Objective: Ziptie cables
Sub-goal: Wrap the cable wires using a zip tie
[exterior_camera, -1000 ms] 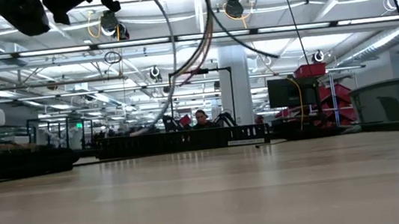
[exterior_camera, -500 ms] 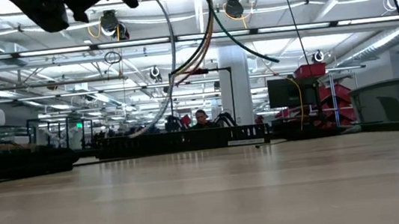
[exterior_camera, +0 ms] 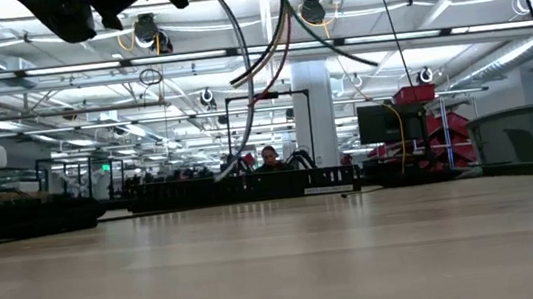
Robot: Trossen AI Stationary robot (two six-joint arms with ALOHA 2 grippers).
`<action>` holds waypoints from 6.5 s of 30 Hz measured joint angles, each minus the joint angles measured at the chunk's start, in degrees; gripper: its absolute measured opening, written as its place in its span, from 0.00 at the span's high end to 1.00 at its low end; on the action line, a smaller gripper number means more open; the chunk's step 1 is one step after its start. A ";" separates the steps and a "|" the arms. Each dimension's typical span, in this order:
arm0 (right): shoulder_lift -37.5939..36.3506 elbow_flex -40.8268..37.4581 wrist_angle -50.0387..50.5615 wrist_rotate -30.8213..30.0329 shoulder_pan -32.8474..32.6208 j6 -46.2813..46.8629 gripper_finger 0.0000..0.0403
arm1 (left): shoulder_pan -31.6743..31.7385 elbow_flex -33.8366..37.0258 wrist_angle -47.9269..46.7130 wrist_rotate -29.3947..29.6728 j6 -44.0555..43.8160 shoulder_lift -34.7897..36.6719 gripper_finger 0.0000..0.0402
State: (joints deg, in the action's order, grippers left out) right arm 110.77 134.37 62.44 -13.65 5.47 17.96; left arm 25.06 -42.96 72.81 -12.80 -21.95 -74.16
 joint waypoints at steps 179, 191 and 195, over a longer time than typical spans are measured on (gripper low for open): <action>28.12 -16.13 -9.49 -2.52 -23.23 93.14 0.44 | -23.58 39.76 -67.39 15.80 -7.39 64.97 1.00; 27.98 -20.05 -10.29 -2.60 -21.18 97.30 0.48 | -23.58 39.74 -67.44 14.69 -7.50 64.97 1.00; 29.17 -20.04 -9.98 -1.23 -20.79 97.97 0.51 | -23.58 39.74 -67.53 14.68 -7.29 64.97 1.00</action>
State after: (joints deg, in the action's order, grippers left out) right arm 139.94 114.32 52.46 -14.88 -15.32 115.93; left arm 1.48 -3.22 5.28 1.87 -29.23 -9.19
